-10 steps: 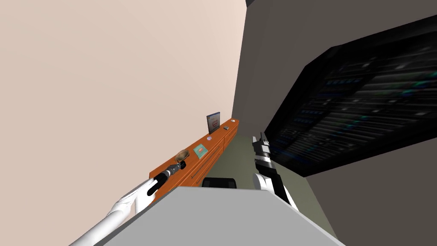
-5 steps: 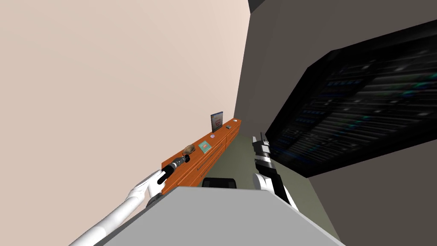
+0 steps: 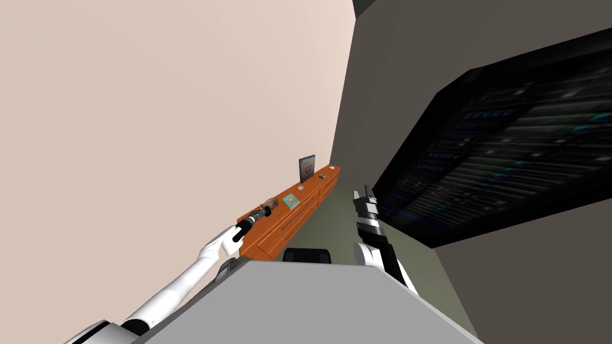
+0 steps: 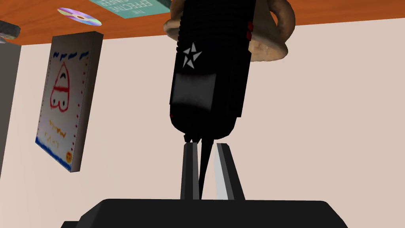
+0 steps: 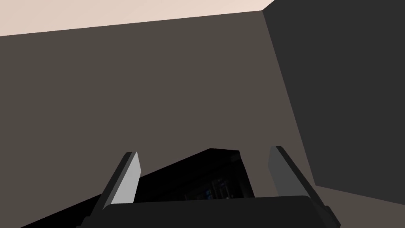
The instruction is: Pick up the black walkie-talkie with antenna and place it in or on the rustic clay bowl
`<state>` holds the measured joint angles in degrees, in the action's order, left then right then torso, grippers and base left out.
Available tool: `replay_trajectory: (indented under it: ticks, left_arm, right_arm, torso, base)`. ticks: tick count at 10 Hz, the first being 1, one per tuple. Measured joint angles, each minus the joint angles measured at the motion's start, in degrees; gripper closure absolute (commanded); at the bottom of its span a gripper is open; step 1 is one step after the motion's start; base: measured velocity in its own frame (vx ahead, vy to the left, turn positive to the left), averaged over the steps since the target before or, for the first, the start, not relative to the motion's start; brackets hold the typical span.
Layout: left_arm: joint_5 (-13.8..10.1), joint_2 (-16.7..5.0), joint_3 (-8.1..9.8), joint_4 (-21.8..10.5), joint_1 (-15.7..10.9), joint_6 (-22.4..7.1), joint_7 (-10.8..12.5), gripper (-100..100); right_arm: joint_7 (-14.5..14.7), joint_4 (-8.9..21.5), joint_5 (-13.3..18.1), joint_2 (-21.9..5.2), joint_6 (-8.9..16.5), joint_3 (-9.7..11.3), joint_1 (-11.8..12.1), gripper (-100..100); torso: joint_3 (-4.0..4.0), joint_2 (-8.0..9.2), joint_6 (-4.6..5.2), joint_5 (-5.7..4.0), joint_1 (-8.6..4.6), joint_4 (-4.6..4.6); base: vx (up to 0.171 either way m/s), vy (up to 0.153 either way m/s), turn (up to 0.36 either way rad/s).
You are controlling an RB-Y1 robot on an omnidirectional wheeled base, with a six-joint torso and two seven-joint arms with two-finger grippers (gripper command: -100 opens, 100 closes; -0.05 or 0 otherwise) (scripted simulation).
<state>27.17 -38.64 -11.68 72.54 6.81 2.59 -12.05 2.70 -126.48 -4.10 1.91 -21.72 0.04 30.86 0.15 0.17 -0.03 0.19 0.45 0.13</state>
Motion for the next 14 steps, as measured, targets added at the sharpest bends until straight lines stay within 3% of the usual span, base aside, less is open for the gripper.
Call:
replay_trajectory:
  ticks: [2, 5, 14]
  left_arm:
    - [-0.1, 1.6, 2.11, -0.2, -1.1, 0.1, 0.4, 100]
    - [-3.2, 2.4, 5.69, -2.0, -2.5, 0.0, 1.7, 100]
    - [-13.0, 1.9, 13.24, -8.9, -4.8, 2.0, 4.0, 100]
  right_arm:
    - [0.0, 0.0, 0.0, 0.0, 0.0, 0.0, 0.0, 0]
    - [0.0, 0.0, 0.0, 0.0, 0.0, 0.0, 0.0, 0]
    - [0.0, 0.0, 0.0, 0.0, 0.0, 0.0, 0.0, 0]
  torso:
    - [-0.13, -0.25, 0.01, -0.01, -0.10, -0.03]
    - [-0.36, -0.67, 0.05, -0.04, -0.47, -0.11]
    - [-0.36, -0.71, 0.05, -0.01, -0.44, -0.06]
  base:
    - [-0.013, 0.000, 0.025]
    - [0.065, -0.075, 0.011]
    - [0.087, -0.089, 0.004]
